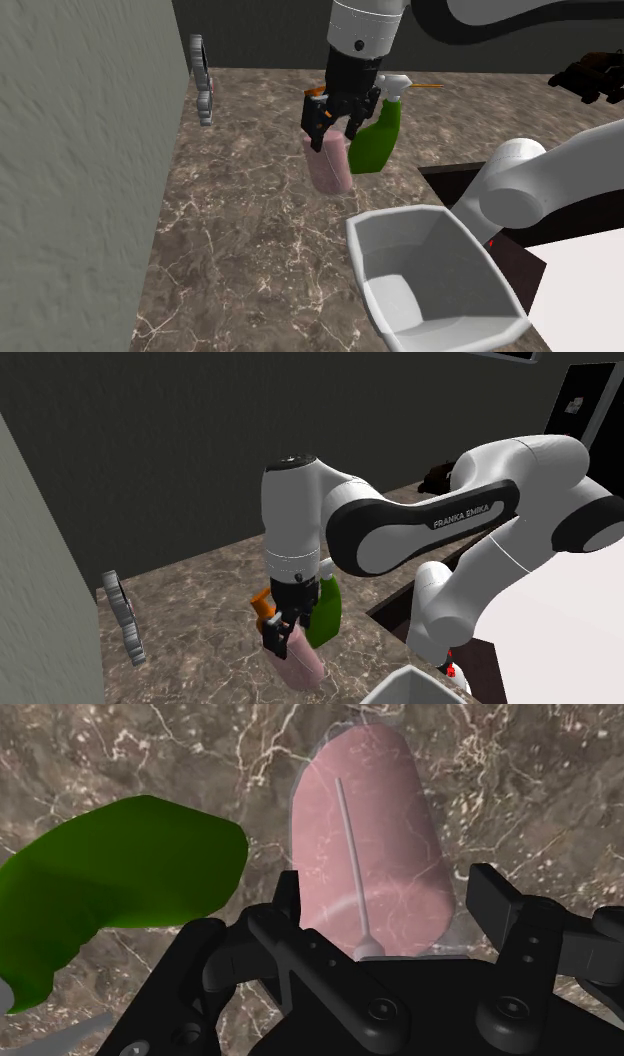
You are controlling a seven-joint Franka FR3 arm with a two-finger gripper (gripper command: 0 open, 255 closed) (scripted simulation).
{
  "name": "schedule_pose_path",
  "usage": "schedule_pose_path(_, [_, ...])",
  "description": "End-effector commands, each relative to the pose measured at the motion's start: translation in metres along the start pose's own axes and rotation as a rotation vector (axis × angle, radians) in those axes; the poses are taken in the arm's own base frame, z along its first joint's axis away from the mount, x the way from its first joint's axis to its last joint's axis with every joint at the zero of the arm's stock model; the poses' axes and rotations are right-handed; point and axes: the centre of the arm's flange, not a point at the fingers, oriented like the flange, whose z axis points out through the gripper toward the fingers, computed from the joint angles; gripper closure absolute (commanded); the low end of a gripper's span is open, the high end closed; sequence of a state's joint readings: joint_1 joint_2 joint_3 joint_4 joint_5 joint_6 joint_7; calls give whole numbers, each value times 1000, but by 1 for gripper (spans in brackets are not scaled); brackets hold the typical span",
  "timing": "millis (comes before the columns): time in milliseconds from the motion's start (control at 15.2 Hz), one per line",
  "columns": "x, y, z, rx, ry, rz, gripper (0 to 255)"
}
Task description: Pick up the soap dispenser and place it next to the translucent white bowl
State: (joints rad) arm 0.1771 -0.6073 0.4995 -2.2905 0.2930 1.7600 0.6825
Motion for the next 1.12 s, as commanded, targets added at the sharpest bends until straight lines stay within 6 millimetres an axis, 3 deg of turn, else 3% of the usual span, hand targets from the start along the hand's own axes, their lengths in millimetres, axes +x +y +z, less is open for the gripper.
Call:
schedule_pose_path(0, [0, 0, 13, -4, -5, 1, 255])
schedule_pose_path(528, [0, 0, 18, -4, -5, 1, 255])
schedule_pose_path(594, [1, -1, 18, -4, -5, 1, 0])
schedule_pose_path(924, [0, 0, 18, -4, -5, 1, 0])
schedule_pose_path(1056, [0, 0, -9, -4, -5, 1, 0])
